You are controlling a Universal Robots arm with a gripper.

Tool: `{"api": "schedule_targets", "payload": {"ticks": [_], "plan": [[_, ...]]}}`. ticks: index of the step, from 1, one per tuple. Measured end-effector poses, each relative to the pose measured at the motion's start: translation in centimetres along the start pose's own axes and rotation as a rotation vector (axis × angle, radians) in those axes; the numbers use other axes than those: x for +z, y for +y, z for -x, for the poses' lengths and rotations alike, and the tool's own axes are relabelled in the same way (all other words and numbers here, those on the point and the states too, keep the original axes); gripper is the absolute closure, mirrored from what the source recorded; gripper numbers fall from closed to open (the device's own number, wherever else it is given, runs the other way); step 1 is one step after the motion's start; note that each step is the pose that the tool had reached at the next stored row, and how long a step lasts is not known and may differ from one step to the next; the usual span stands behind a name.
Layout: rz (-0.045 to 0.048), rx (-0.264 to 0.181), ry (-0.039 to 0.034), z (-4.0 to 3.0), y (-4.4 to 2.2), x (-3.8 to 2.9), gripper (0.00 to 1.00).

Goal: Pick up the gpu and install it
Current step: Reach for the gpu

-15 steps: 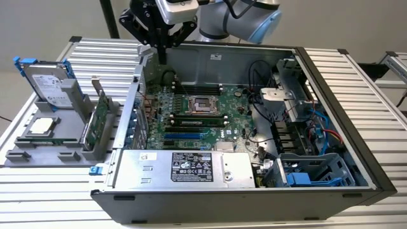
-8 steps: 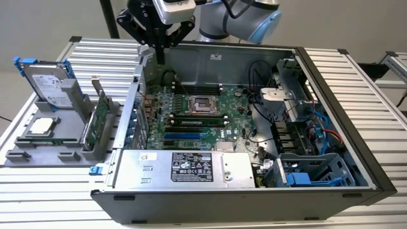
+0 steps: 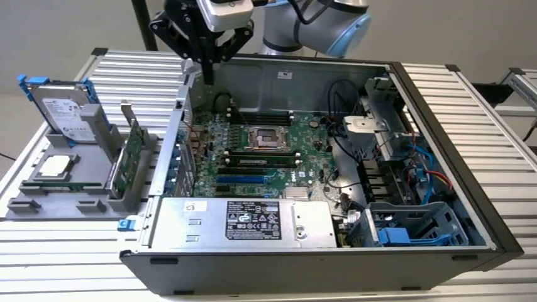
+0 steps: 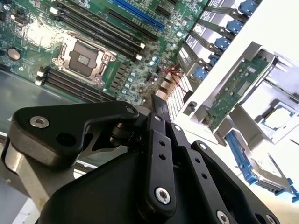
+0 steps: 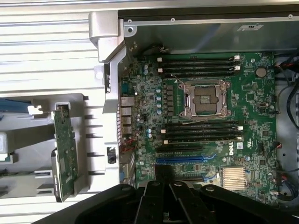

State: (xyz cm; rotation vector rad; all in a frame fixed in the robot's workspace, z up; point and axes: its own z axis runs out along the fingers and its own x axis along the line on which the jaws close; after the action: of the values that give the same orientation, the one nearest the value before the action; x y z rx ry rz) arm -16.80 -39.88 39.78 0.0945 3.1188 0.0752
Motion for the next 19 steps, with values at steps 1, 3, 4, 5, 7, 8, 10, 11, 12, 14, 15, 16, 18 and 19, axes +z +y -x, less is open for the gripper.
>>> {"api": "schedule_targets", "payload": {"ticks": [1, 3, 4, 5, 7, 8, 10, 11, 12, 14, 15, 16, 18, 19], "plan": [[0.0000, 0.000, 0.0000, -0.07, 0.00, 0.00, 1.00], [0.0000, 0.000, 0.0000, -0.21, -0.01, 0.00, 1.00], [-0.0001, -0.001, 0.0001, -0.27, -0.02, -0.01, 1.00], [0.0000, -0.001, 0.0001, -0.34, -0.02, -0.01, 1.00], [0.0000, -0.001, 0.0000, -0.47, -0.03, -0.01, 1.00], [0.0000, -0.001, 0.0001, -0.54, -0.03, -0.01, 1.00], [0.0000, -0.002, 0.0001, -0.67, -0.04, -0.01, 1.00], [0.0000, -0.002, 0.0001, -0.73, -0.04, -0.02, 1.00], [0.0000, -0.002, 0.0001, -0.80, -0.05, -0.02, 1.00], [0.0000, -0.002, 0.0001, -0.93, -0.06, -0.02, 1.00], [0.0000, -0.003, 0.0001, -1.00, -0.06, -0.02, 1.00], [0.0000, -0.003, 0.0001, -1.06, -0.06, -0.02, 1.00], [0.0000, -0.003, 0.0001, -1.20, -0.07, -0.03, 1.00], [0.0000, -0.003, 0.0002, -1.27, -0.08, -0.03, 1.00]]}}
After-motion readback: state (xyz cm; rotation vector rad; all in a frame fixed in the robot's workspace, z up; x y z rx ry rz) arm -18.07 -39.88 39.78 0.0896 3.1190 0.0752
